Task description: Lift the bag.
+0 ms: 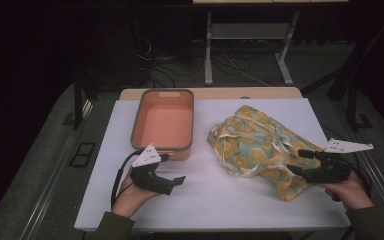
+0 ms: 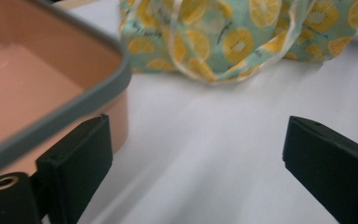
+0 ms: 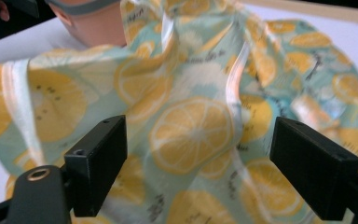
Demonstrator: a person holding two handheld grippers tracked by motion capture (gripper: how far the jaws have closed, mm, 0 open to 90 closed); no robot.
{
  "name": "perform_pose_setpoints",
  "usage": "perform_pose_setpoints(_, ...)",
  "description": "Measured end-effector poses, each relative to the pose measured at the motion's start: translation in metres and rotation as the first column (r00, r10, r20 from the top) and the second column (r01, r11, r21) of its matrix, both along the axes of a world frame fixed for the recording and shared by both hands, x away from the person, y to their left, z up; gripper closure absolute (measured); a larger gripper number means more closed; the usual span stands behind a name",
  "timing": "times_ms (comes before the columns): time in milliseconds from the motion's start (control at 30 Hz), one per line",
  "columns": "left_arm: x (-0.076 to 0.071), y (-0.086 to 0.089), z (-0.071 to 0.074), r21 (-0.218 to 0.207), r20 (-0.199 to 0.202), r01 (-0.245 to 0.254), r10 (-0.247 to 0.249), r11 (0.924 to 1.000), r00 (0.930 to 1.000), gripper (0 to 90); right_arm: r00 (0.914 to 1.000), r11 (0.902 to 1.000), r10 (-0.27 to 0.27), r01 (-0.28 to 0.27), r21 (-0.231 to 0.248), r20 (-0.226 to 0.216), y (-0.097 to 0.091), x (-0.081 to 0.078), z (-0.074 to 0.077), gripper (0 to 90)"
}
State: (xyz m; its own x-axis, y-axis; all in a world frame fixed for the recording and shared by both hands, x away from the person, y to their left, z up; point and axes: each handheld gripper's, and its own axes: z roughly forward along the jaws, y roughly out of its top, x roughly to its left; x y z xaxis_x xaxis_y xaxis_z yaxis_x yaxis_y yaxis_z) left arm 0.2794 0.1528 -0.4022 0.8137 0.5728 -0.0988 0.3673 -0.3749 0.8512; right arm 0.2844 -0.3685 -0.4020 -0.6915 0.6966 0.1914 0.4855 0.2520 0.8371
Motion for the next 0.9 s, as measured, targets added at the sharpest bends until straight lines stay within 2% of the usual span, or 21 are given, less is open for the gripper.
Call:
perform_pose_setpoints(167,-0.003,0.018,-0.01,-0.007,-0.015,-0.016,0.016,0.9999,0.9998,0.0,0.9999,0.9997,-0.001,0.0,-0.024,-0.014,0.001,-0.007,-0.013,17.5)
perform_pose_setpoints(300,-0.004,0.026,-0.016,-0.007,-0.025,-0.022,0.022,0.9997,0.9994,0.0,0.9999,0.9997,-0.01,0.01,-0.023,-0.011,0.002,-0.011,-0.022,17.5)
perform_pose_setpoints(433,-0.003,0.025,-0.02,0.005,-0.021,-0.003,0.003,1.0,0.9998,0.0,0.9999,0.9997,-0.016,0.016,-0.021,-0.002,0.005,-0.014,-0.028,17.5)
perform_pose_setpoints(633,-0.003,0.022,-0.026,0.035,-0.04,0.004,-0.003,0.9994,0.9992,0.0,1.0,0.9978,-0.002,0.002,-0.066,0.005,0.012,-0.014,-0.034,15.5)
perform_pose_setpoints(900,-0.003,0.02,-0.025,0.036,-0.036,0.015,-0.014,0.9992,0.9993,0.0,1.0,0.9978,0.003,-0.003,-0.066,0.009,0.013,-0.015,-0.034,15.5)
